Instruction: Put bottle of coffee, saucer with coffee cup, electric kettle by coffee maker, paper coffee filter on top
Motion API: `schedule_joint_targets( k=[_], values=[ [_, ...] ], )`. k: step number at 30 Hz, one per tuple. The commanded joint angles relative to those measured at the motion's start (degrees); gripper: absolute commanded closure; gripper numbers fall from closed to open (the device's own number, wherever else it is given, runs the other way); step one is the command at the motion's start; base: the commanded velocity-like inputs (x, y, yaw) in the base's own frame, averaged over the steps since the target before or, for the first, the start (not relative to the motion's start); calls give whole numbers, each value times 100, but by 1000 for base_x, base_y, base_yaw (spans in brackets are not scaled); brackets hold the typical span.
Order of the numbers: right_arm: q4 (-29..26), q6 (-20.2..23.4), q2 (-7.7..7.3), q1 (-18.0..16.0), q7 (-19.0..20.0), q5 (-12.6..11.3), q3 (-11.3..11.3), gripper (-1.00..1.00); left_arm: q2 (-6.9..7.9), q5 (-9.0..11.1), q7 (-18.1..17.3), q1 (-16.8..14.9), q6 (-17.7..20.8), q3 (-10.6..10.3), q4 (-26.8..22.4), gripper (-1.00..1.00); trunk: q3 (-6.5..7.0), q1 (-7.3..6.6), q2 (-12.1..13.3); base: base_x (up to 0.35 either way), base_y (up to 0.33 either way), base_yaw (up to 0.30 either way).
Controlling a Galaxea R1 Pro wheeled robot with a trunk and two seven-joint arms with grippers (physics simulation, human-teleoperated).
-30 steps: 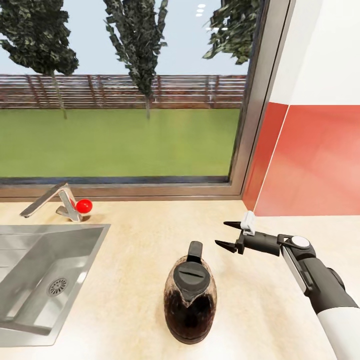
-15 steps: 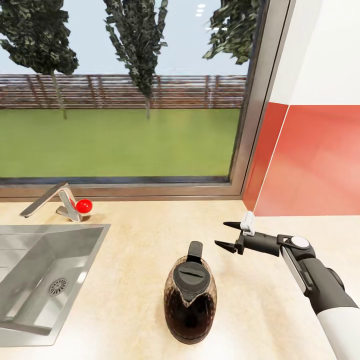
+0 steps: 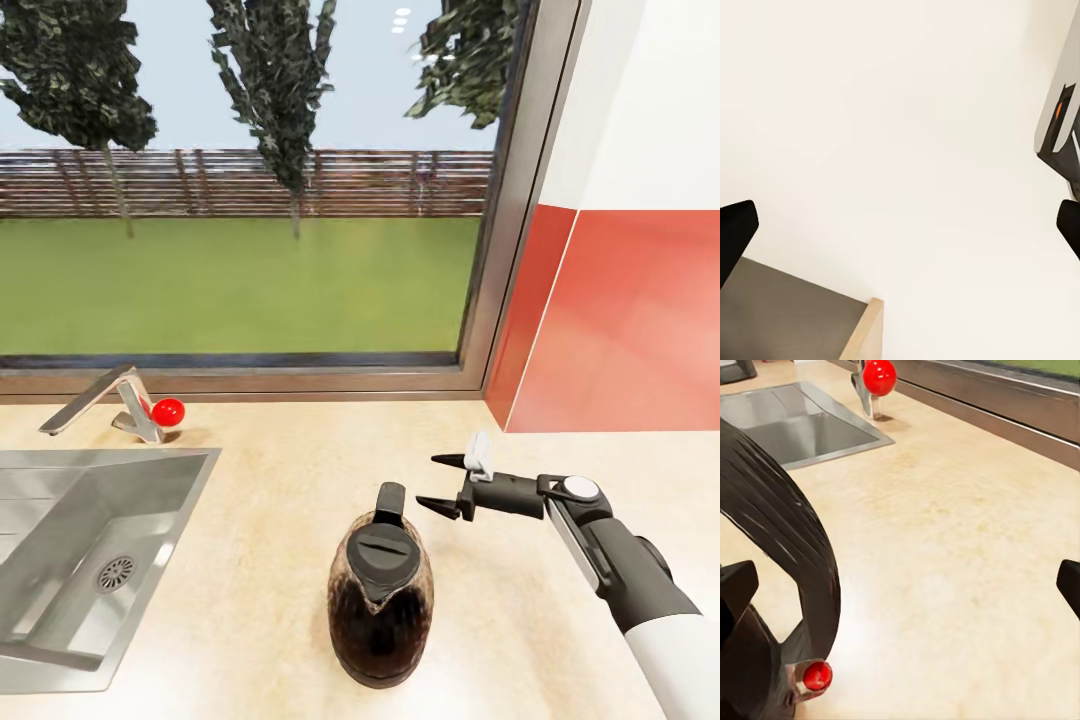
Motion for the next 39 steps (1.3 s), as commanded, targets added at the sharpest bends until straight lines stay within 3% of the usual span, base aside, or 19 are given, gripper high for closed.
schedule_joint_targets(
  k=[1,39],
  values=[
    [2,60,-7,-5,4,-53,17,-100,-2,-24,7,2,-11,35,-8,-100,-10,3,-11,0,0,0],
    [494,51,-15,-5,-22,-38,9,-100,-2,-26,7,2,-11,37,-8,-100,-10,3,-11,0,14,0]
  ],
)
